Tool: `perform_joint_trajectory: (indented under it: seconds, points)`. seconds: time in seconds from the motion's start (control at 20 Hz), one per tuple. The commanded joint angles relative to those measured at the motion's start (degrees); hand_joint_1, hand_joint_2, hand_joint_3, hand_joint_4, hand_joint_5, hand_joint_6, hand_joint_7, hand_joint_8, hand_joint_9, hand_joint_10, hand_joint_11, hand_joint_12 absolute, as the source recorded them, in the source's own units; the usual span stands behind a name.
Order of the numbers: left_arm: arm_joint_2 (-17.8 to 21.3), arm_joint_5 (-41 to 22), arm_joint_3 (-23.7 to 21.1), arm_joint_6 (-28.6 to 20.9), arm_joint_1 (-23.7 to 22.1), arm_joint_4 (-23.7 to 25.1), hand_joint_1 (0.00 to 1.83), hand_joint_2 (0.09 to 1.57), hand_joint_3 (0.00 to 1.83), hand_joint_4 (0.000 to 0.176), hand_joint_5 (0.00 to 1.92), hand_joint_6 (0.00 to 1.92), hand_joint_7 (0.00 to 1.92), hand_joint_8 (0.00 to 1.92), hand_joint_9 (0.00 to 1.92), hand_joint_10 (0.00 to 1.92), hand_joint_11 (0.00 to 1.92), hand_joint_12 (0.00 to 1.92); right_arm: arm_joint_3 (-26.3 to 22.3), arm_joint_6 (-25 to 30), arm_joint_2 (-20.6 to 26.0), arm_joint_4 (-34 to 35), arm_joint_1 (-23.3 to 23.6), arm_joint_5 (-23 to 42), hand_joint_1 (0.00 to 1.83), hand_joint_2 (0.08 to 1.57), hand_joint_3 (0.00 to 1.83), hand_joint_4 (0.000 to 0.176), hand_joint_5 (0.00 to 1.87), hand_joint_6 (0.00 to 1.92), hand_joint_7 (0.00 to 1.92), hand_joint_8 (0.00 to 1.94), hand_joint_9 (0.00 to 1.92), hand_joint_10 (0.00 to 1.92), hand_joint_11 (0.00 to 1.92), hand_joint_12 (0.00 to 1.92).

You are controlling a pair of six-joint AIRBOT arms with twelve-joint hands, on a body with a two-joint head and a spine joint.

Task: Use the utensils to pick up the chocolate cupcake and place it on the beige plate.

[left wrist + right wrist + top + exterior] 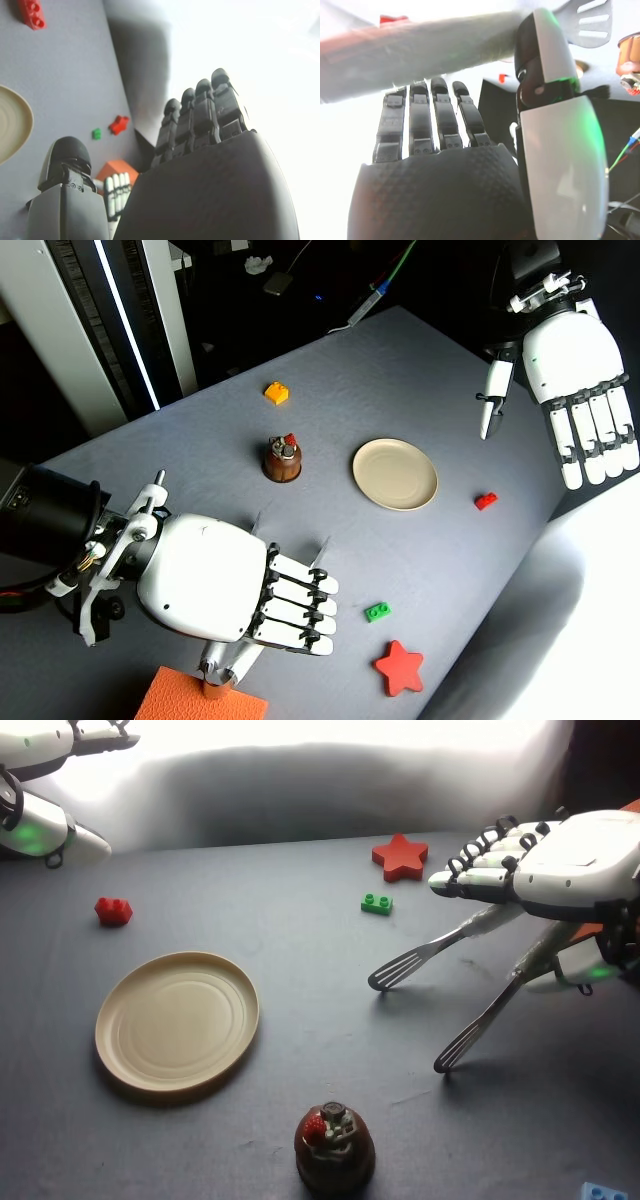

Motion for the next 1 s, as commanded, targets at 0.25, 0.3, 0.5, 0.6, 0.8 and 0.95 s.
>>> perform_joint_trajectory:
  seconds: [0.25,0.3,0.5,0.6,0.8,0.95]
  points:
    - [0.2,-5.6,0.8,-0.1,-0.9,-0.3,0.3,1.12,0.0,0.0,0.06,0.0,0.02,0.0,0.03,0.0,0.02,0.08,0.1,0.0,0.0,0.2,0.0,0.0,0.92,1.1,0.0,0.0,0.0,0.0,0.0,0.0,0.0,0.0,0.0,0.0]
    - [0.2,-5.6,0.7,-0.1,-0.9,-0.3,0.27,1.12,0.0,0.0,0.04,0.0,0.01,0.0,0.02,0.0,0.01,0.08,0.2,0.0,-0.1,0.2,-0.2,-0.1,0.96,1.09,0.0,0.0,0.0,0.0,0.0,0.0,0.0,0.0,0.0,0.0]
    - [0.2,-5.6,0.8,-0.1,-0.9,-0.2,0.29,1.12,0.0,0.0,0.06,0.0,0.02,0.0,0.04,0.0,0.0,0.14,0.9,-0.1,-0.5,0.2,-0.9,-0.4,0.92,1.08,0.0,0.0,0.0,0.0,0.0,0.0,0.0,0.0,0.0,0.0]
    - [0.1,-5.7,1.0,0.4,-0.9,-0.2,0.28,1.13,0.0,0.0,0.05,0.0,0.01,0.0,0.02,0.0,0.0,0.09,1.6,0.1,-0.8,0.2,-1.3,-0.5,0.93,1.08,0.0,0.0,0.0,0.0,0.0,0.0,0.0,0.0,0.0,0.0]
    - [0.2,-5.6,0.4,0.4,-1.2,-0.2,0.29,1.12,0.0,0.0,0.05,0.0,0.01,0.0,0.03,0.0,0.0,0.12,2.4,0.2,-1.2,0.2,-1.8,-0.5,0.93,1.09,0.0,0.0,0.0,0.0,0.0,0.0,0.0,0.0,0.0,0.0]
    - [0.4,-5.7,-0.4,0.4,-1.2,-0.2,0.3,1.12,0.0,0.0,0.06,0.0,0.03,0.0,0.04,0.0,0.0,0.16,2.8,0.3,-1.3,0.2,-2.1,-0.5,0.92,1.09,0.0,0.0,0.0,0.0,0.0,0.0,0.0,0.0,0.0,0.0]
